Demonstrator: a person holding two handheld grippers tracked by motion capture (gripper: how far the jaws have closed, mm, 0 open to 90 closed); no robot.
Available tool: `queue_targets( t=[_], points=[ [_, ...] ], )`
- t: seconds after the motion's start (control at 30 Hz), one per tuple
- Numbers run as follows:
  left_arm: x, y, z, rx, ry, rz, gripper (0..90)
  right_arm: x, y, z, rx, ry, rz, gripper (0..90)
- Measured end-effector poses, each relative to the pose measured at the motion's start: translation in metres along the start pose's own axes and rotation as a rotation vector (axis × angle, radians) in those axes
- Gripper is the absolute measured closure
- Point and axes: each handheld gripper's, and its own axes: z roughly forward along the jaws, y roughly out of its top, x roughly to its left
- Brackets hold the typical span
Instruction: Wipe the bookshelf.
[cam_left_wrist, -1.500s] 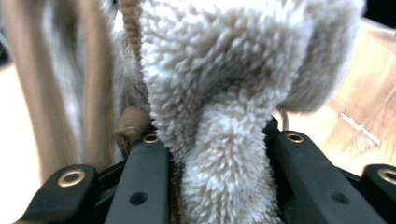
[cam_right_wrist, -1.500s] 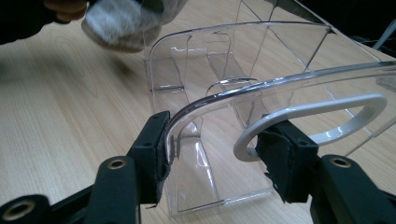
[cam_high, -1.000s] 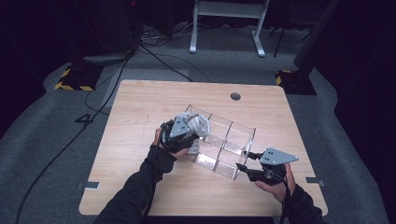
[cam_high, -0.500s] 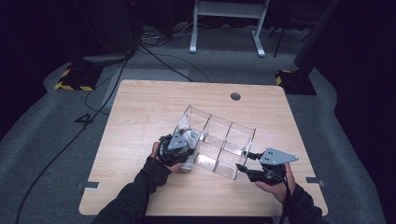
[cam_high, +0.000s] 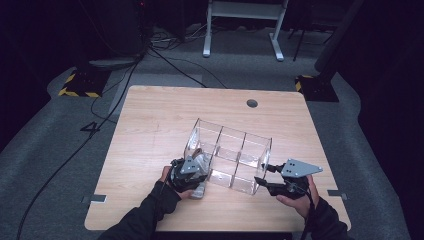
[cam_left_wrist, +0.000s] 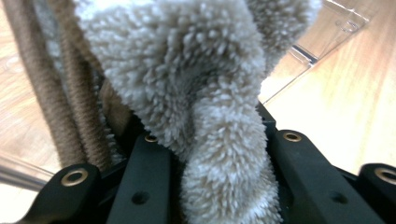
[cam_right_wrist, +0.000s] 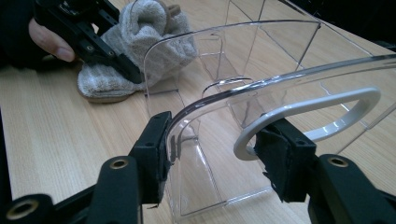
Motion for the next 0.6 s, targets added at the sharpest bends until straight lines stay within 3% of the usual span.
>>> queue_targets(
  t=[0.07, 0.27, 0.33, 0.37, 0.6],
  points=[
    [0.000, 0.003, -0.003, -0.011, 0.010, 0.007, 69.1, 0.000, 0.000, 0.000, 0.002, 0.001, -0.006, 47.5],
    [0.014, 0.025, -0.042, -0.193, 0.056, -0.010, 69.0, 0.001, 0.000, 0.001, -0.003, 0.006, -0.010, 47.4],
    [0.014, 0.026, -0.045, -0.207, 0.056, -0.021, 69.1, 0.001, 0.000, 0.002, -0.005, 0.009, -0.009, 47.4],
    [0.013, 0.033, -0.048, -0.228, 0.082, -0.004, 69.1, 0.002, 0.001, 0.002, -0.002, 0.004, -0.009, 47.3],
    [0.009, 0.055, -0.057, -0.318, 0.118, 0.027, 69.5, 0.002, 0.001, 0.003, -0.001, 0.002, -0.005, 47.3]
  ],
)
